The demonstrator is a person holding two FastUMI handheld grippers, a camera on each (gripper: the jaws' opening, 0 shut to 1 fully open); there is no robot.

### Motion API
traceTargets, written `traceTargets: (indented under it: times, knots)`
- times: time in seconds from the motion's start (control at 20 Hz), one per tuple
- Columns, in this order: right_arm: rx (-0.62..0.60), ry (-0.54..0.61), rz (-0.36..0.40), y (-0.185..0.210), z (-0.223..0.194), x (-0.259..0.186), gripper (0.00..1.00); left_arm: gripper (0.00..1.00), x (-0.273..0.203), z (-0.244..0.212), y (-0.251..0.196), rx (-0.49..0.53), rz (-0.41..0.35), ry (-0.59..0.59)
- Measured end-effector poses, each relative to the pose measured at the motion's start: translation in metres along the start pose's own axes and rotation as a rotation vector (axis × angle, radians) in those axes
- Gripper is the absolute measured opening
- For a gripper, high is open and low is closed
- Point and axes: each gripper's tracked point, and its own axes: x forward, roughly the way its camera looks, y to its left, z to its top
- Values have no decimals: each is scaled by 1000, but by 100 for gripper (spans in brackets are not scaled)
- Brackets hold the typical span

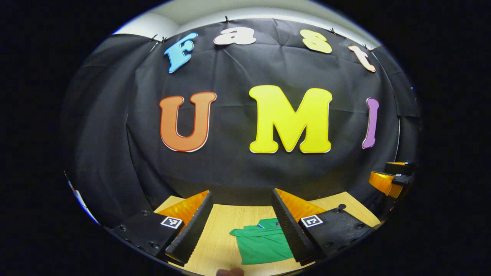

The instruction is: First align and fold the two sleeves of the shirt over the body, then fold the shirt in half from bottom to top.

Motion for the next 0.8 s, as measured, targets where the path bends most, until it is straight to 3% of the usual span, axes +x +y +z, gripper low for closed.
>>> traceTargets:
  times: [0.25,0.3,0.5,0.75,0.8]
  knots:
    - [-5,-46,9,11,15,-59,97,96,-59,13,-23,-27,-19,-29]
    - [-10,-43,12,12,13,-68,97,100,-70,13,-24,-39,-14,-26]
    - [-36,-53,5,12,10,-98,95,96,-93,10,-16,-19,33,-43]
    - [-21,-63,-5,13,12,-120,93,100,-105,9,-15,-10,44,-48]
    - [-13,-66,-6,14,12,-123,95,96,-106,10,-16,-9,43,-53]
